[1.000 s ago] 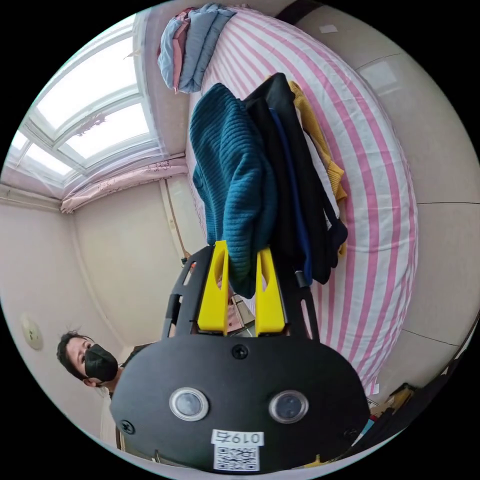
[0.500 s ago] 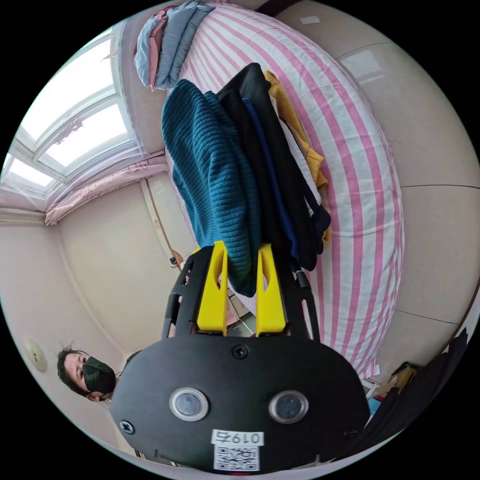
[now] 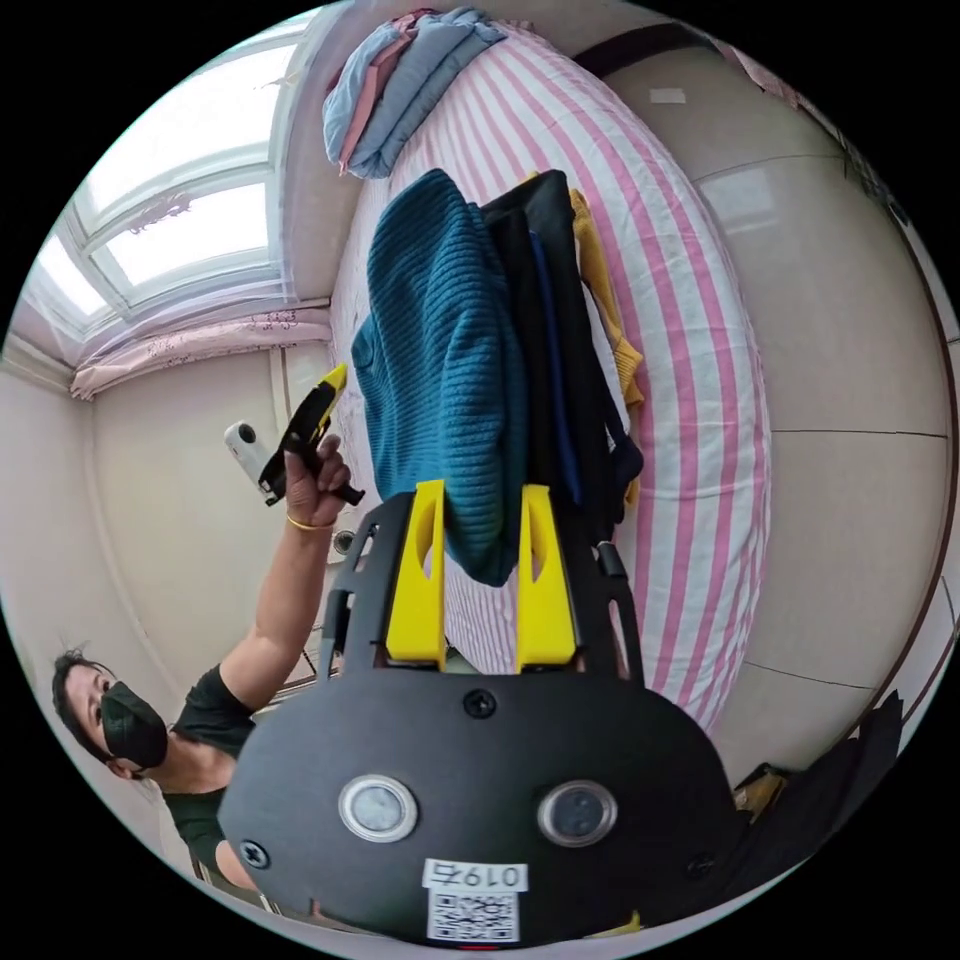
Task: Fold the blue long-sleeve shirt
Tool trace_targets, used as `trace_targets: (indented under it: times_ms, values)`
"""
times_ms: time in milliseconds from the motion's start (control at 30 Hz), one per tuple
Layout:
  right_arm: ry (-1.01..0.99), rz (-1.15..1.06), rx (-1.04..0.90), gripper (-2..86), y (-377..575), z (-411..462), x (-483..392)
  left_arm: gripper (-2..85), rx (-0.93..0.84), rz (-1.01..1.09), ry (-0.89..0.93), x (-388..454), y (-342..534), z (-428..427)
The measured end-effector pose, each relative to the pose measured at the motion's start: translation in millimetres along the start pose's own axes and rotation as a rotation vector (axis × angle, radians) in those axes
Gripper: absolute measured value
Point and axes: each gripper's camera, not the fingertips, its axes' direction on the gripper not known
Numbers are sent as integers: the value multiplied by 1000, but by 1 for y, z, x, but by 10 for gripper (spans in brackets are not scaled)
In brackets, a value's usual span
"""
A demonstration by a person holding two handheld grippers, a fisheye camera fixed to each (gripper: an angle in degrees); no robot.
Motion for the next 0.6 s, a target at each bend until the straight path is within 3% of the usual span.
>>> trace_targets:
  times_ms: [67,267,467,600]
  values:
    - [8,2,29,109,11,-1,1,7,-30,-12,-103,2,-7,12]
    - [135,-58,150,77,55,1,-15,4,-106,-30,-136,-1,-6,29]
    - [443,-341,312,46,117,33,-94,5,-141,-13,-134,12,-7,30]
    - [671,-470,206,1,138,95,-115,4,-177,0,-126,16,-2,29]
